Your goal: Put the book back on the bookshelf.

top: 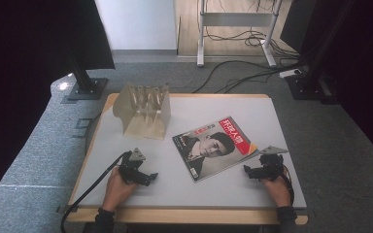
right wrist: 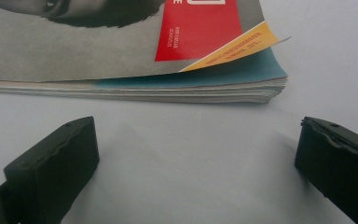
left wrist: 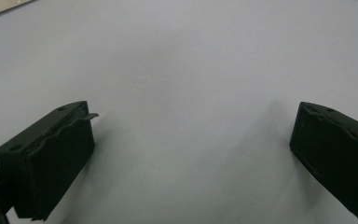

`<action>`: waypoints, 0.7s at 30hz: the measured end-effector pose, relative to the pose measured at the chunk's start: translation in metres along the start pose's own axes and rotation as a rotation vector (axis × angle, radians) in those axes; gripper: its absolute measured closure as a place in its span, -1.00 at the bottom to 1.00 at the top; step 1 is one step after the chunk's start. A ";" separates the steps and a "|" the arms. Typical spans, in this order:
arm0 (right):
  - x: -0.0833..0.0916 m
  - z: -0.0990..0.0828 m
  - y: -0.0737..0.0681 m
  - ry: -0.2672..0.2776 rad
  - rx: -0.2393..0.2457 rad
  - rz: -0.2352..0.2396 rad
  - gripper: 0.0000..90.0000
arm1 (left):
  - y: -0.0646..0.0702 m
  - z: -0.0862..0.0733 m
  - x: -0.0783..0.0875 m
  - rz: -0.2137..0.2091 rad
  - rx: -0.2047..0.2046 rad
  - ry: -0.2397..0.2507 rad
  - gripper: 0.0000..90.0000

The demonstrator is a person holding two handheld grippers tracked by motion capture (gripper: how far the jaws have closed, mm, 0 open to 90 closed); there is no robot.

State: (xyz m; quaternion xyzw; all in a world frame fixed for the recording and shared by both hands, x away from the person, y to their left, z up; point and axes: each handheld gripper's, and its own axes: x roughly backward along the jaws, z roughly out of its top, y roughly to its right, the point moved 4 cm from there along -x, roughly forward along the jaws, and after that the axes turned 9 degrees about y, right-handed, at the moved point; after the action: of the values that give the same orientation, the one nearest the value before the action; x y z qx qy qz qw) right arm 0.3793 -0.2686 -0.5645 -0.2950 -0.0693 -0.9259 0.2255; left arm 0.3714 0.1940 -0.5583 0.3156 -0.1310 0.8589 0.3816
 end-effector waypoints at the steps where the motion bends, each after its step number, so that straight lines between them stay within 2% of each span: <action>1: 0.000 0.000 0.000 0.000 0.000 0.000 -1.00 | 0.000 0.000 0.000 0.001 0.000 -0.001 -1.00; 6: 0.000 0.000 0.000 0.000 0.000 0.000 -1.00 | 0.000 0.001 0.000 0.002 0.007 0.001 -1.00; 9: 0.000 0.000 0.000 0.000 0.000 0.000 -1.00 | -0.001 0.002 0.000 -0.010 0.019 0.009 -1.00; 10: 0.000 0.000 0.000 0.000 0.000 0.000 -1.00 | -0.003 0.005 -0.001 -0.031 0.040 0.022 -1.00; 11: 0.000 0.000 0.000 0.001 0.001 0.000 -1.00 | -0.005 0.008 -0.001 -0.029 0.041 0.024 -1.00; 12: 0.000 0.000 0.000 0.001 0.001 0.000 -1.00 | -0.005 0.011 -0.002 -0.019 0.030 0.009 -1.00; 14: 0.000 0.000 0.000 0.002 0.002 0.001 -1.00 | -0.003 0.019 -0.005 0.001 -0.031 -0.021 -1.00; 15: 0.001 0.000 0.000 0.002 0.003 0.001 -1.00 | -0.001 0.024 -0.007 0.004 -0.047 -0.021 -1.00; 16: 0.001 0.000 0.000 0.003 0.004 0.000 -1.00 | 0.002 0.030 -0.009 -0.001 -0.054 0.014 -1.00; 17: 0.001 0.001 0.000 0.006 0.007 -0.004 -1.00 | 0.004 0.035 -0.012 -0.030 -0.047 0.022 -1.00; 18: 0.001 0.001 0.000 0.006 0.007 -0.004 -1.00 | 0.004 0.035 -0.012 -0.030 -0.047 0.022 -1.00; 19: 0.001 0.001 -0.001 0.007 0.011 -0.007 -1.00 | 0.006 0.041 -0.016 -0.053 -0.040 0.024 -1.00; 21: 0.002 0.001 -0.001 0.007 0.012 -0.006 -1.00 | 0.009 0.052 -0.024 -0.045 -0.076 -0.005 -1.00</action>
State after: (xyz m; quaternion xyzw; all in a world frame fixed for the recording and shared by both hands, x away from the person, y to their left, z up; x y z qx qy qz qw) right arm 0.3781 -0.2684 -0.5622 -0.2902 -0.0748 -0.9271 0.2250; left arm 0.4002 0.1503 -0.5342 0.3059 -0.1572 0.8437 0.4121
